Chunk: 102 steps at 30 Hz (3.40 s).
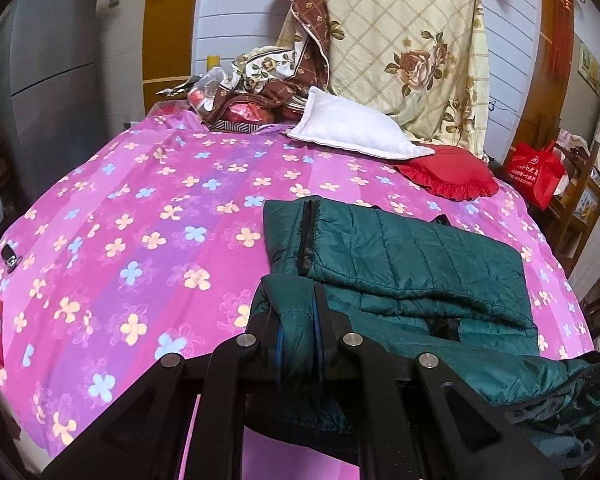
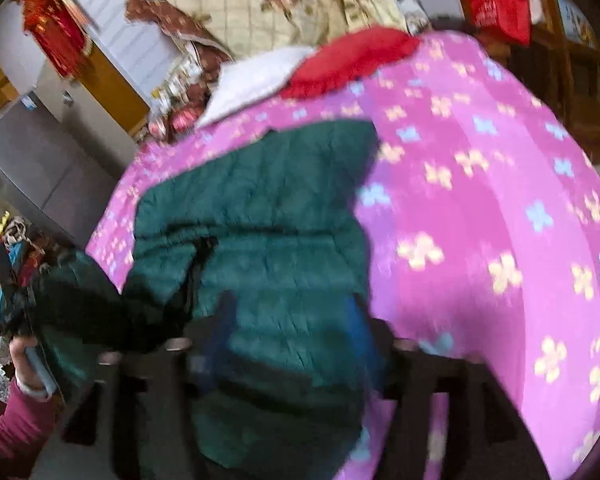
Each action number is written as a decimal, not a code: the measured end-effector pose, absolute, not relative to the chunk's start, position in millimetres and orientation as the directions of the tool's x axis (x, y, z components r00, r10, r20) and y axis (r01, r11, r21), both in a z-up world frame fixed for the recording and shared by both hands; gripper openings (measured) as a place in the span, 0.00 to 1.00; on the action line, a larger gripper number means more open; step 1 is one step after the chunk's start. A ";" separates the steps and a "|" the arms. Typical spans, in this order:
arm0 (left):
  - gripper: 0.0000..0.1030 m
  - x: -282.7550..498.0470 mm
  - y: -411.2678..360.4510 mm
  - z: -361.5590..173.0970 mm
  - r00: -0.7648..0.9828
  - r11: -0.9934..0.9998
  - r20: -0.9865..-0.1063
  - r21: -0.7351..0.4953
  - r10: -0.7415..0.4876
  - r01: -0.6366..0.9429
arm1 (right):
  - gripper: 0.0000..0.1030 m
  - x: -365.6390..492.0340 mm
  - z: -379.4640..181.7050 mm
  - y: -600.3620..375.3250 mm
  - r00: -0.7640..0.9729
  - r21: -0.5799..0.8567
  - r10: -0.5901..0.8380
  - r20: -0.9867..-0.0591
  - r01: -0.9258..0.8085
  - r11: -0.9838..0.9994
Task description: Fold large clothes
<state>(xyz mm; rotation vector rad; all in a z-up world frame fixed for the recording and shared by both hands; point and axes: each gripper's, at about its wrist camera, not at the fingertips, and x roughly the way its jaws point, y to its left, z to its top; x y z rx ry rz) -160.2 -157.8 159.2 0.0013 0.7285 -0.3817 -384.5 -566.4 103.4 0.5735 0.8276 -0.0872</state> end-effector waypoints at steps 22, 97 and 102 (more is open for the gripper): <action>0.00 -155.0 -163.4 157.1 0.685 0.933 -0.651 -0.109 -0.327 0.343 | 0.80 -472.7 127.1 -564.8 0.698 0.635 0.334 -0.633 0.222 0.740; 0.52 4.8 -190.6 157.9 0.757 0.930 -0.556 -0.314 -0.342 0.190 | 0.65 -121.3 65.4 -677.3 0.645 0.292 -0.177 -0.743 0.551 0.782; 0.52 1.5 -199.7 152.5 0.743 0.942 -0.585 -0.273 -0.325 0.197 | 0.67 -136.2 98.4 -665.2 0.688 0.264 -0.235 -0.687 0.537 0.802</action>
